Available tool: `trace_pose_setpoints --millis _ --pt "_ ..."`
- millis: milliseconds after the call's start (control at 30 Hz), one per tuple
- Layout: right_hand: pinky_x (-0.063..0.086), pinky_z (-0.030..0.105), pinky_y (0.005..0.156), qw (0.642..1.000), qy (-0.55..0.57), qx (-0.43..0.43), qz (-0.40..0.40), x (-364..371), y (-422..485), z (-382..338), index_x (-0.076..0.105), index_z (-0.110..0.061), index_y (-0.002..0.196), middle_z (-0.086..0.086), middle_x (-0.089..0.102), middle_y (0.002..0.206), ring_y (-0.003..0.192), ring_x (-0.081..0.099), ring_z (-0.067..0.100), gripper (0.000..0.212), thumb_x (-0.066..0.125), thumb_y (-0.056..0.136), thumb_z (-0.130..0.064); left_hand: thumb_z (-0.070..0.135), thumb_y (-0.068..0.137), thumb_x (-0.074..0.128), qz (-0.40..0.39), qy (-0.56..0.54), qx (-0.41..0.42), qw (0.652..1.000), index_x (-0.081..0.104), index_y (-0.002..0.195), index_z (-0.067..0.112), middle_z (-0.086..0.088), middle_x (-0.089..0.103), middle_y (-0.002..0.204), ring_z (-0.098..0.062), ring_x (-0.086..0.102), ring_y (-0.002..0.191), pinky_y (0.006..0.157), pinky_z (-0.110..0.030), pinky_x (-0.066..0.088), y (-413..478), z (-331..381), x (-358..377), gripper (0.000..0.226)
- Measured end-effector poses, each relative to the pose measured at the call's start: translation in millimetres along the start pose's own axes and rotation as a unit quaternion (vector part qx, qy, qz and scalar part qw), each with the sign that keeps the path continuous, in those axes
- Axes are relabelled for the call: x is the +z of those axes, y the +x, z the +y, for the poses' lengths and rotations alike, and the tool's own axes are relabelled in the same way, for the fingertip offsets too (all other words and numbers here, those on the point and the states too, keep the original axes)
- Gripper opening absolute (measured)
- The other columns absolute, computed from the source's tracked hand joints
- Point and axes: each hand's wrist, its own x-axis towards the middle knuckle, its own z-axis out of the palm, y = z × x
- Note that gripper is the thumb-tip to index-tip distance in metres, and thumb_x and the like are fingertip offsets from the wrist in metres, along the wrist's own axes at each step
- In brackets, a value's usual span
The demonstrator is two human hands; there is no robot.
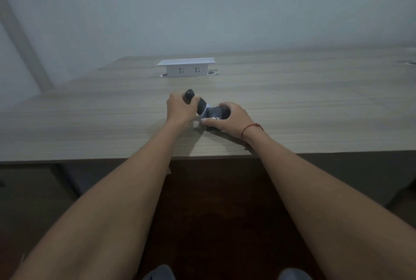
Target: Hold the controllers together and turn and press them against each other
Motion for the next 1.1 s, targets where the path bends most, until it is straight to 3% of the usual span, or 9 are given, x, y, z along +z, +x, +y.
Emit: trace_pose_setpoints --millis 100,233,300,400,500,633,833,967,1100 --pt "0.042 0.020 0.059 1.000 -0.008 -0.014 0.013 0.9 -0.2 -0.5 0.052 -0.023 0.090 -0.012 0.056 0.087 0.075 0.053 0.004 0.062 0.069 0.054 -0.071 0.026 0.087 0.067 -0.036 -0.055 -0.044 0.997 0.067 0.090 0.005 -0.015 0.072 0.090 -0.024 0.072 0.078 0.076 -0.039 0.062 0.4 -4.3 -9.8 0.021" --pt "0.044 0.032 0.069 1.000 -0.029 -0.010 -0.002 0.7 2.5 -2.6 0.052 -0.019 0.086 -0.002 0.057 0.088 0.081 0.057 0.019 0.041 0.051 0.079 -0.060 0.025 0.086 0.068 -0.047 -0.042 -0.051 0.997 0.065 0.084 0.007 -0.016 0.072 0.090 -0.027 0.072 0.081 0.078 -0.040 0.061 -1.9 -8.1 -18.7 0.018" --pt "0.042 0.037 0.079 0.999 -0.045 -0.009 -0.017 1.0 3.6 -2.9 0.055 -0.017 0.095 0.010 0.060 0.102 0.098 0.057 0.031 0.031 0.041 0.090 -0.045 0.027 0.086 0.067 0.010 -0.017 -0.052 0.998 0.067 0.086 0.009 -0.015 0.072 0.093 -0.026 0.070 0.085 0.078 -0.035 0.058 -4.9 -7.1 -13.2 0.018" --pt "0.038 0.041 0.094 0.997 -0.077 -0.001 -0.024 2.1 0.2 -5.7 0.048 -0.008 0.123 0.018 0.054 0.127 0.114 0.051 0.035 0.045 0.037 0.094 -0.040 0.026 0.088 0.064 0.065 -0.047 -0.109 0.991 0.066 0.103 0.003 -0.016 0.069 0.107 -0.027 0.067 0.093 0.081 -0.033 0.056 -10.3 1.4 0.2 0.028" --pt "0.039 0.042 0.094 0.994 -0.109 -0.013 -0.010 4.3 -0.8 -7.1 0.046 -0.010 0.125 0.017 0.052 0.129 0.112 0.052 0.033 0.046 0.033 0.094 -0.042 0.028 0.089 0.063 0.026 -0.036 -0.097 0.994 0.068 0.098 0.003 -0.015 0.071 0.101 -0.028 0.070 0.090 0.085 -0.040 0.059 -7.9 4.4 2.0 0.028" --pt "0.044 0.046 0.090 0.993 -0.121 -0.011 0.005 6.8 0.9 -7.8 0.050 -0.014 0.111 0.011 0.058 0.111 0.096 0.055 0.027 0.038 0.032 0.094 -0.043 0.027 0.086 0.066 -0.024 -0.047 -0.041 0.998 0.065 0.077 0.011 -0.011 0.071 0.085 -0.025 0.072 0.082 0.080 -0.040 0.061 -4.8 4.6 -7.6 0.018" --pt "0.048 0.045 0.082 0.991 -0.130 -0.024 -0.005 9.7 -4.3 -6.6 0.049 -0.018 0.099 0.005 0.058 0.097 0.087 0.057 0.025 0.034 0.032 0.093 -0.047 0.026 0.089 0.064 0.063 0.031 -0.034 0.997 0.067 0.103 0.000 -0.017 0.067 0.110 -0.030 0.065 0.103 0.092 -0.039 0.053 -11.9 15.4 14.1 0.030" --pt "0.044 0.047 0.089 0.991 -0.133 -0.013 0.006 6.3 -1.7 -7.0 0.048 -0.013 0.109 0.012 0.057 0.115 0.098 0.055 0.029 0.040 0.030 0.095 -0.046 0.023 0.086 0.066 0.007 0.056 -0.038 0.998 0.067 0.098 -0.002 -0.018 0.068 0.103 -0.032 0.067 0.096 0.084 -0.037 0.057 -7.6 21.9 7.5 0.027" --pt "0.040 0.044 0.092 0.990 -0.140 -0.012 0.016 5.8 -0.2 -7.3 0.045 -0.011 0.119 0.016 0.054 0.123 0.108 0.053 0.035 0.042 0.028 0.097 -0.043 0.010 0.083 0.070 -0.131 0.006 -0.047 0.990 0.062 0.072 0.005 -0.011 0.065 0.080 -0.026 0.069 0.075 0.056 -0.029 0.062 3.2 43.1 -16.5 0.015"
